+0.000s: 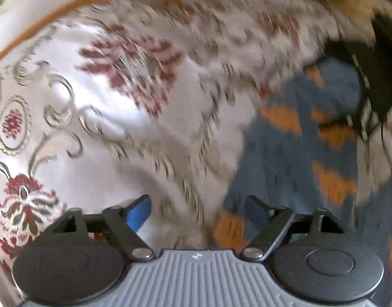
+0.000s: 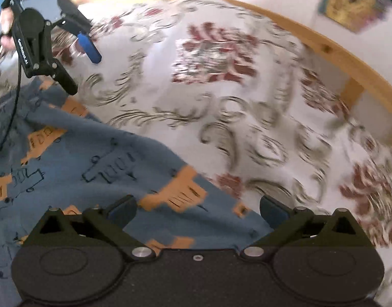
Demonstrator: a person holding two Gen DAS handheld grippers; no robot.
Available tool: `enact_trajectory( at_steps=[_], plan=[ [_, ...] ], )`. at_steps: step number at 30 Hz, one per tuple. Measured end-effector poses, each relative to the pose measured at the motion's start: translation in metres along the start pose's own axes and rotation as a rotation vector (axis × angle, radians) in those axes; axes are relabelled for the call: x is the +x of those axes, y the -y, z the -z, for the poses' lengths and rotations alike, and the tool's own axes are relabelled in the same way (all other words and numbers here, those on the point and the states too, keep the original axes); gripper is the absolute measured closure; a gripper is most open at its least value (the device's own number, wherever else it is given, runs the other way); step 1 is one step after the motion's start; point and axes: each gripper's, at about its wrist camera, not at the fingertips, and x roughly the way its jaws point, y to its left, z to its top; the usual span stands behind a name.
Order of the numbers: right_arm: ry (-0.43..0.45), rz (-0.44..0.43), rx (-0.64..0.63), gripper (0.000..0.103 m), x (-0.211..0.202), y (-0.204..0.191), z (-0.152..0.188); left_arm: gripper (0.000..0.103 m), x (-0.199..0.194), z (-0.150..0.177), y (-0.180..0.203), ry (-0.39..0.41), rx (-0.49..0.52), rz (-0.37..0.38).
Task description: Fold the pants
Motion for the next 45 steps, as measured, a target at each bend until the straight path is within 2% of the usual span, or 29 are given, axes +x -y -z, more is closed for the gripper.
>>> enact_trajectory(
  at_steps=[2, 3, 4, 7, 9, 11, 15, 17, 19, 27, 30, 32, 34, 37, 41, 45],
  plan=[
    [0.0, -0.019, -0.037, 0.001, 0.007, -0.011, -0.011, 0.033, 0.004, 0.008, 0.01, -0.04, 0.072, -0.024],
    [0.005, -0.025, -0.047, 0.001, 0.01, -0.015, -0.015, 0.043, 0.006, 0.011, 0.012, -0.063, 0.096, -0.043],
    [0.012, -0.034, -0.052, 0.001, 0.012, -0.018, -0.019, 0.047, 0.009, 0.013, 0.014, -0.082, 0.116, -0.055],
    [0.019, -0.071, -0.055, 0.001, 0.024, -0.021, -0.037, 0.053, 0.006, 0.013, 0.014, -0.112, 0.134, -0.024],
    [0.014, -0.097, -0.056, 0.002, 0.033, -0.019, -0.05, 0.065, 0.003, 0.017, 0.01, -0.146, 0.134, -0.001],
    [-0.005, -0.156, -0.044, 0.007, 0.042, -0.015, -0.062, 0.075, 0.0, 0.022, 0.007, -0.161, 0.158, -0.013],
    [-0.113, -0.249, -0.089, 0.027, 0.063, -0.01, -0.079, 0.096, 0.004, 0.022, 0.015, -0.174, 0.155, -0.108],
    [-0.164, -0.25, -0.143, 0.041, 0.071, -0.011, -0.084, 0.1, 0.004, 0.022, 0.02, -0.167, 0.15, -0.14],
    [-0.183, -0.239, -0.168, 0.047, 0.076, -0.012, -0.088, 0.101, 0.0, 0.024, 0.023, -0.149, 0.143, -0.165],
    [-0.237, -0.222, -0.222, 0.048, 0.101, -0.025, -0.085, 0.103, -0.011, 0.038, 0.034, -0.064, 0.167, -0.264],
    [-0.235, -0.232, -0.213, 0.057, 0.104, -0.027, -0.079, 0.103, -0.011, 0.037, 0.041, -0.037, 0.193, -0.289],
    [-0.229, -0.247, -0.22, 0.081, 0.103, -0.028, -0.074, 0.103, -0.013, 0.037, 0.044, -0.019, 0.212, -0.31],
    [-0.216, -0.226, -0.244, 0.1, 0.099, -0.036, -0.07, 0.103, -0.015, 0.037, 0.047, -0.017, 0.208, -0.325],
    [-0.161, -0.171, -0.259, 0.102, 0.087, -0.046, -0.063, 0.103, -0.018, 0.038, 0.05, 0.004, 0.209, -0.352],
    [-0.041, -0.042, -0.236, 0.102, 0.052, -0.059, -0.052, 0.103, -0.032, 0.047, 0.062, 0.077, 0.202, -0.405],
    [0.054, 0.069, -0.205, 0.102, 0.007, -0.067, -0.041, 0.103, -0.044, 0.063, 0.084, 0.16, 0.245, -0.479]
  ],
)
